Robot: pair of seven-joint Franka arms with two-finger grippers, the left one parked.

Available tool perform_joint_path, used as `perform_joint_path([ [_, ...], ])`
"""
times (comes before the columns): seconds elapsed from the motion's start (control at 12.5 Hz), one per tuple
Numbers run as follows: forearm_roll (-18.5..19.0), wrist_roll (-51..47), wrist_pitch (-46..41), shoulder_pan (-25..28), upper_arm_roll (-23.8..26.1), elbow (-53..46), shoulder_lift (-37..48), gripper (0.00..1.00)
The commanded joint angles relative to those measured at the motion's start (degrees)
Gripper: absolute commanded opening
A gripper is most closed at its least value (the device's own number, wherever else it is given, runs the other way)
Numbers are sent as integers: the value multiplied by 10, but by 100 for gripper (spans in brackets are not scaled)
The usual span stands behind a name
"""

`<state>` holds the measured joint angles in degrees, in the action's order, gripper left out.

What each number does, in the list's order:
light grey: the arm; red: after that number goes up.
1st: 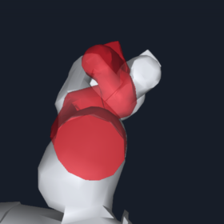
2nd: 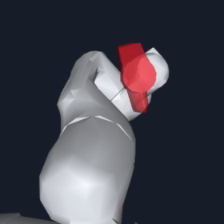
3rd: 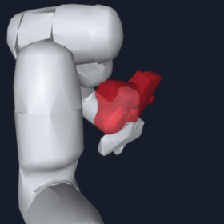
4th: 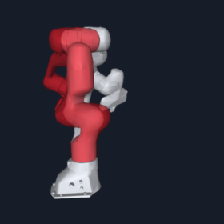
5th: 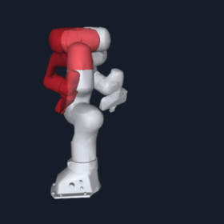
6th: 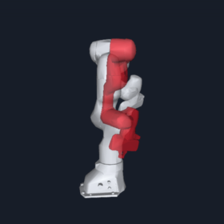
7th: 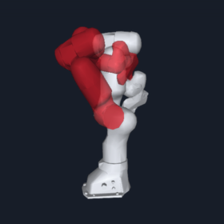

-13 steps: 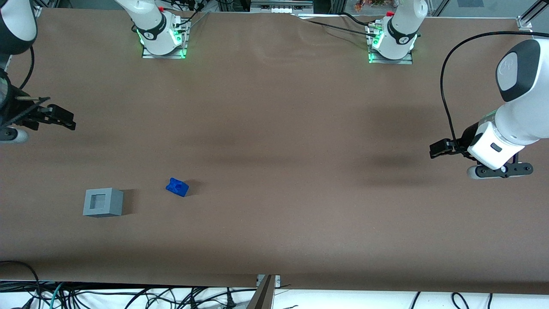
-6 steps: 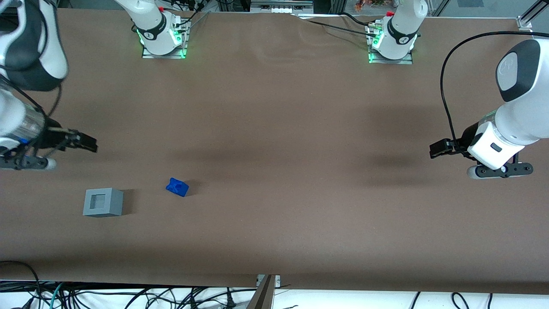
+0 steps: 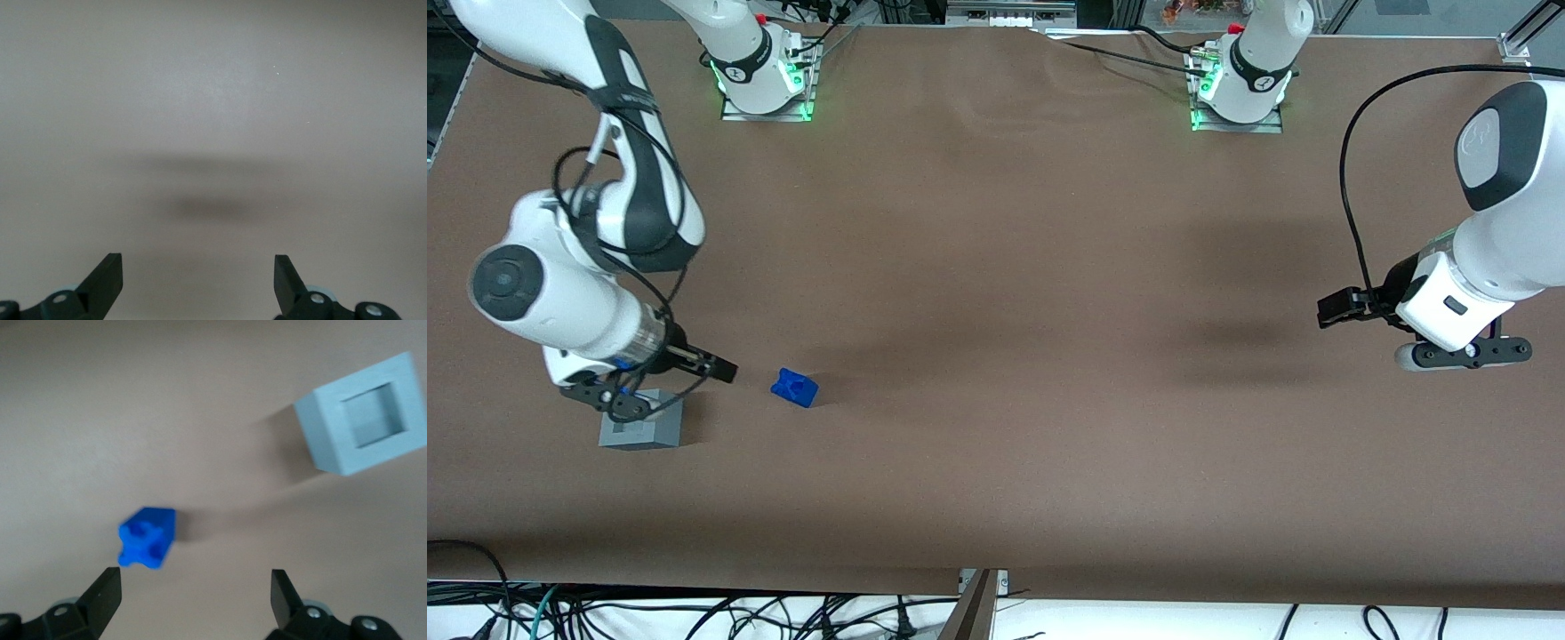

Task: Insert blue part into gray base with right arm
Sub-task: 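Move the open right gripper over the blue part and lower it, then close the right gripper on the blue part and lift it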

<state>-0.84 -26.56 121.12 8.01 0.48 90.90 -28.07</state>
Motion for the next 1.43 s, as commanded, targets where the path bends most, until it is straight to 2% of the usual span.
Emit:
perform_joint_path([
  [0.0,-7,-74,25,31,-3,-22,-35,99],
  [0.4,0,-111,61,59,-4,-21,-81,99],
  [0.56,14,-108,65,58,-5,-21,-92,99],
  [0.96,12,-109,100,58,-6,-20,-121,99],
  [1.04,10,-108,104,57,-6,-20,-125,94],
  [1.2,10,-108,108,56,-6,-20,-126,58],
  [1.28,10,-107,108,56,-6,-21,-126,44],
  [1.36,13,-104,108,56,-6,-21,-125,36],
])
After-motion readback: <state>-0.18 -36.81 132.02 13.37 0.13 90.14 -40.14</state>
